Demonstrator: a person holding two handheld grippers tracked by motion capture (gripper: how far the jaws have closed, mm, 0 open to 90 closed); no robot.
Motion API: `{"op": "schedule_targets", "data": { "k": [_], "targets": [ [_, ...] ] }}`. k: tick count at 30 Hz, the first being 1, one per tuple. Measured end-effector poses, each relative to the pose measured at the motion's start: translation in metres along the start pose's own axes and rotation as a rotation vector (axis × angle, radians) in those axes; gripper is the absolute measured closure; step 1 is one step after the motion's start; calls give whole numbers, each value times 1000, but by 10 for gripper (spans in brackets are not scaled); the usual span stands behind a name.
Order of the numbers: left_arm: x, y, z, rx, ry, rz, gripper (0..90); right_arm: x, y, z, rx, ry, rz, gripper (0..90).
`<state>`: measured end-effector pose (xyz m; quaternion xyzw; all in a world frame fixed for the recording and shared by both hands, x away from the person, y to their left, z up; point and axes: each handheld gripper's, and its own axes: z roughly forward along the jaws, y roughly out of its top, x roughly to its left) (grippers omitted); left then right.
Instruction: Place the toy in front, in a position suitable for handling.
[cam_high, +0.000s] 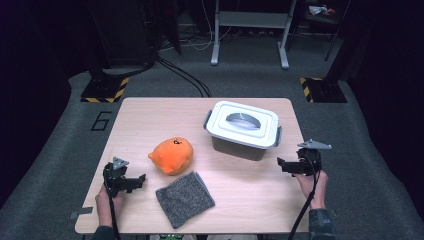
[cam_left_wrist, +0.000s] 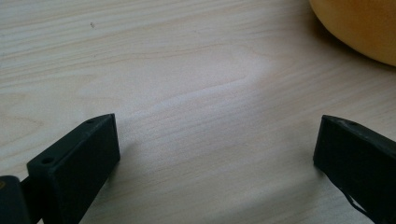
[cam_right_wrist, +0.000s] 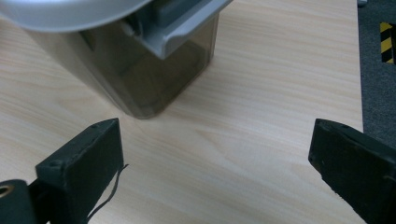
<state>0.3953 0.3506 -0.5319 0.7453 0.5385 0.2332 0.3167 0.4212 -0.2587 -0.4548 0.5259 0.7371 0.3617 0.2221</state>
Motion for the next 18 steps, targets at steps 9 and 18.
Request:
{"op": "schedule_targets", "data": {
  "k": [9,18],
  "targets": [
    [0,0,0,0,0,0,1,-4,24,-4,-53,-10,-5,130],
    [0,0,0,0,0,0,1,-10,45,3,-67,-7,27,297]
  ]
}}
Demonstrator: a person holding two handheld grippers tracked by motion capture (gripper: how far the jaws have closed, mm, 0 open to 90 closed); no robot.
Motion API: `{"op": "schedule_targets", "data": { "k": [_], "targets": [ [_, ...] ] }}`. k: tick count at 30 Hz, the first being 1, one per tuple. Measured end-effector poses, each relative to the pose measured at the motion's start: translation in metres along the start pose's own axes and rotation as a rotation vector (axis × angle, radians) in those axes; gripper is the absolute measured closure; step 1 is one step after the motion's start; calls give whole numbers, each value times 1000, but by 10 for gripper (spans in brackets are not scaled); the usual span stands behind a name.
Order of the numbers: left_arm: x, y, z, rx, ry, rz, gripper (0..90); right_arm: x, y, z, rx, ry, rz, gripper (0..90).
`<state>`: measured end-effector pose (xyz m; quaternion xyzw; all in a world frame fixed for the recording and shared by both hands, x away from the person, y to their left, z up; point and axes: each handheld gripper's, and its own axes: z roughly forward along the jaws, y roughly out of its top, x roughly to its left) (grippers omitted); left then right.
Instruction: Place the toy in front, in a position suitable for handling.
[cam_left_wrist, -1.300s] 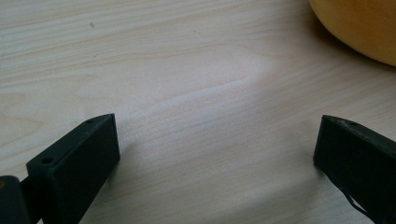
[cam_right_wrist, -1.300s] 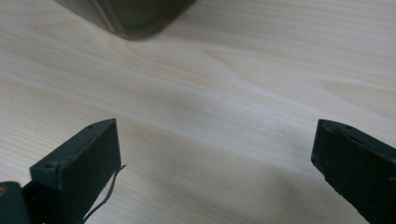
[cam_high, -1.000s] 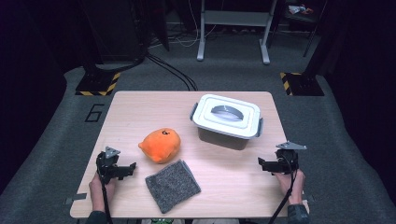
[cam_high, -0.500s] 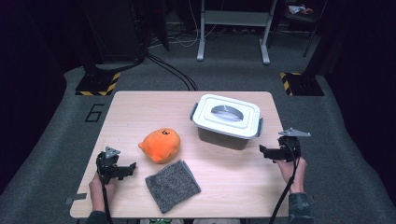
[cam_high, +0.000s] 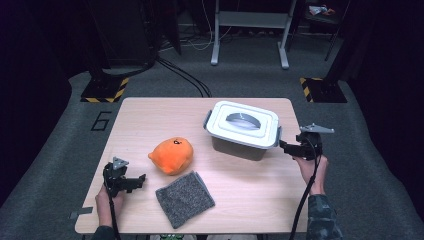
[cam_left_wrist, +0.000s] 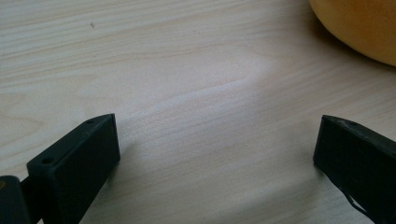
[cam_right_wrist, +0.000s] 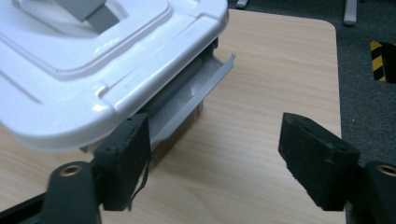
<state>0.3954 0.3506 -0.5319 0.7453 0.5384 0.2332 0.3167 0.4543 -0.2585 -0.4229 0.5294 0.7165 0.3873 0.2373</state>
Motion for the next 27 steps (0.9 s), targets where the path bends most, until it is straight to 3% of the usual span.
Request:
{"op": "schedule_targets", "data": {
  "k": [2,5,10,22,27],
  "targets": [
    [0,0,0,0,0,1,1,-2,4,3,-1,1,10,353],
    [0,0,0,0,0,0,1,-5,8,8,-3,41,58,454],
    [0,0,0,0,0,0,1,-8,13,18,-1,49,96,567],
    [0,0,0,0,0,0,1,-1,16,29,21,51,112,693],
    [0,0,0,0,0,0,1,1,16,31,26,42,148,671]
  ]
}}
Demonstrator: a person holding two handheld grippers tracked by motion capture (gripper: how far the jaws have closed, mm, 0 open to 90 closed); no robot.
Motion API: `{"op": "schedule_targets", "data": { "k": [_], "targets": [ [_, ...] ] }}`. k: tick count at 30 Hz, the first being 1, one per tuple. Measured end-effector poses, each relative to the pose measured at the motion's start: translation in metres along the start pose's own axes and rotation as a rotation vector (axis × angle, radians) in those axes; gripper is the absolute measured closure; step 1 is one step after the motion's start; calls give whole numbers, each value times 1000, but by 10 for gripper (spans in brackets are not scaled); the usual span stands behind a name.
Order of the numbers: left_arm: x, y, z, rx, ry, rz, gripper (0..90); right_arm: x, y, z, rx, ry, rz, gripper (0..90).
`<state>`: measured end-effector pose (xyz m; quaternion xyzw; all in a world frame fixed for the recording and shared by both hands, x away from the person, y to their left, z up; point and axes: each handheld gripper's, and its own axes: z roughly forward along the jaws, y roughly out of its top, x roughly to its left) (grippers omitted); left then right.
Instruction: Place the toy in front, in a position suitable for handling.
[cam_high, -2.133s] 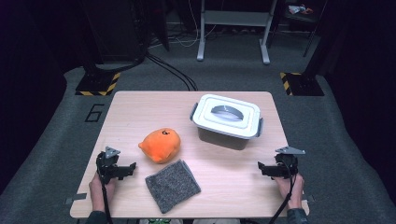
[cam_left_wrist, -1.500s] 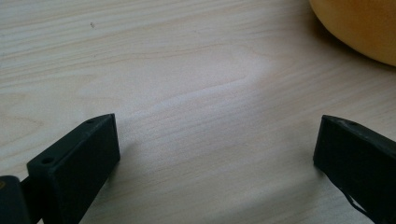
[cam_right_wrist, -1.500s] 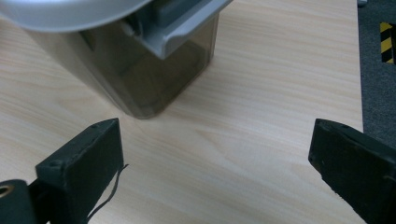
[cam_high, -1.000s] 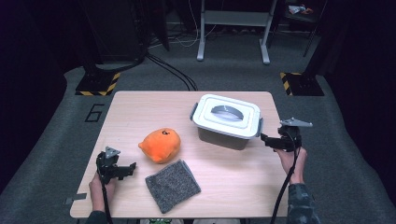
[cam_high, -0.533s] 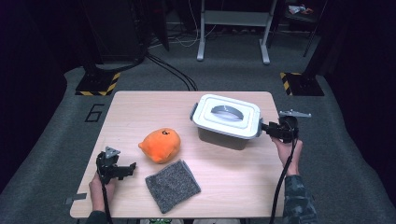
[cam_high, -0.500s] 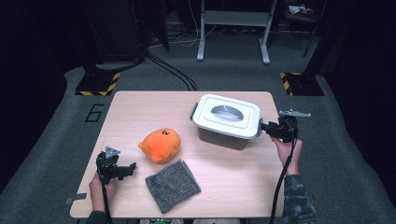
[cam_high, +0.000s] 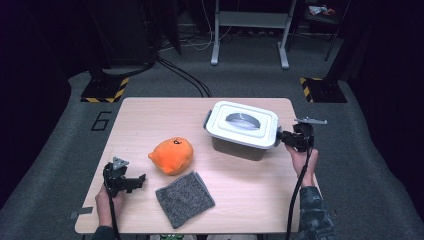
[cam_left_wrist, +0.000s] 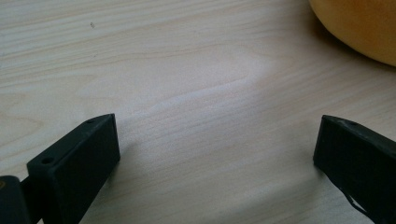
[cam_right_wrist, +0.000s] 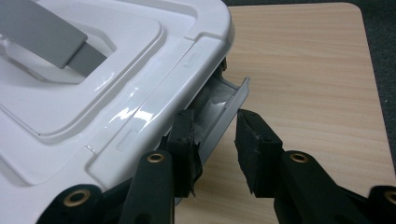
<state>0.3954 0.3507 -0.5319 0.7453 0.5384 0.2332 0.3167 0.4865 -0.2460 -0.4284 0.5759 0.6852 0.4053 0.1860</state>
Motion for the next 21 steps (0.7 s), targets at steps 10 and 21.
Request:
{"op": "schedule_targets", "data": {
  "k": [10,21],
  "targets": [
    [0,0,0,0,0,0,1,5,1,3,-1,-24,32,695],
    [0,0,0,0,0,0,1,15,4,10,3,-19,39,697]
  ]
}}
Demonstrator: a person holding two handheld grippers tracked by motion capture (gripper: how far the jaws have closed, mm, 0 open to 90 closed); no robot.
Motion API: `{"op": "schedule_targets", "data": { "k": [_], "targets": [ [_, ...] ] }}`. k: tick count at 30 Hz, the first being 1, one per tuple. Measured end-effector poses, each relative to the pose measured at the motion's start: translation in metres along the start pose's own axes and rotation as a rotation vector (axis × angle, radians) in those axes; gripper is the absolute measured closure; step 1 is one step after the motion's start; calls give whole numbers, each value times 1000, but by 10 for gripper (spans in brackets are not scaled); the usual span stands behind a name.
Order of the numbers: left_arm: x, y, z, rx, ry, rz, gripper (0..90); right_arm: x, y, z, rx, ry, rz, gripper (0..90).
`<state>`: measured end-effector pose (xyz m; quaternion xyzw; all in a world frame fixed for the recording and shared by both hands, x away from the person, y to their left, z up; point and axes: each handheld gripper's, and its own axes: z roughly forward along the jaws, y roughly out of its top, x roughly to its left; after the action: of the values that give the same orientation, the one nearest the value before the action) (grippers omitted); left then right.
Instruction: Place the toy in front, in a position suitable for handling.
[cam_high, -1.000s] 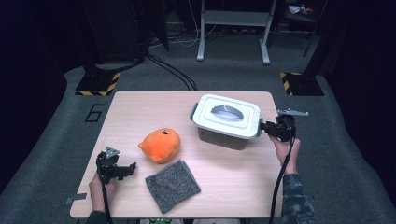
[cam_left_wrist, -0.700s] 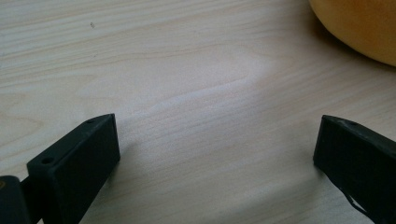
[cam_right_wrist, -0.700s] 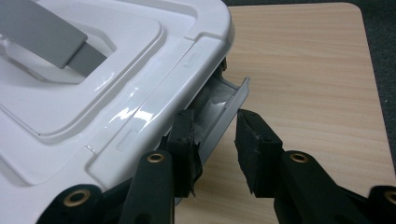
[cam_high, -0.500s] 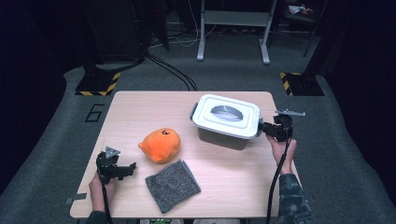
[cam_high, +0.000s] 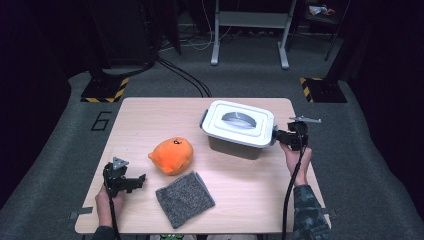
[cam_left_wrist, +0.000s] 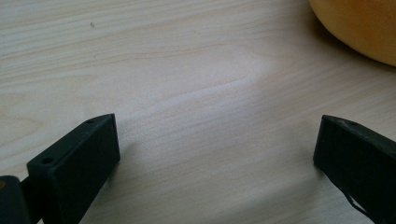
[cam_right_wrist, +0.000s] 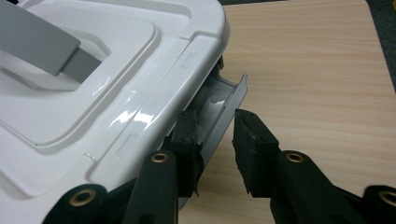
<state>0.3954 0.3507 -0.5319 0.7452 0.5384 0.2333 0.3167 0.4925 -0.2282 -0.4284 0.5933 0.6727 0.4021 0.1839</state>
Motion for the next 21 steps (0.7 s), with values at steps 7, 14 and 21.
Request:
{"op": "schedule_targets", "data": {
  "k": [7,14,21],
  "targets": [
    [0,0,0,0,0,0,1,6,2,4,8,12,-14,686],
    [0,0,0,0,0,0,1,0,4,-4,-8,2,-16,595],
    [0,0,0,0,0,0,1,0,6,-6,6,13,-29,683]
  ]
}}
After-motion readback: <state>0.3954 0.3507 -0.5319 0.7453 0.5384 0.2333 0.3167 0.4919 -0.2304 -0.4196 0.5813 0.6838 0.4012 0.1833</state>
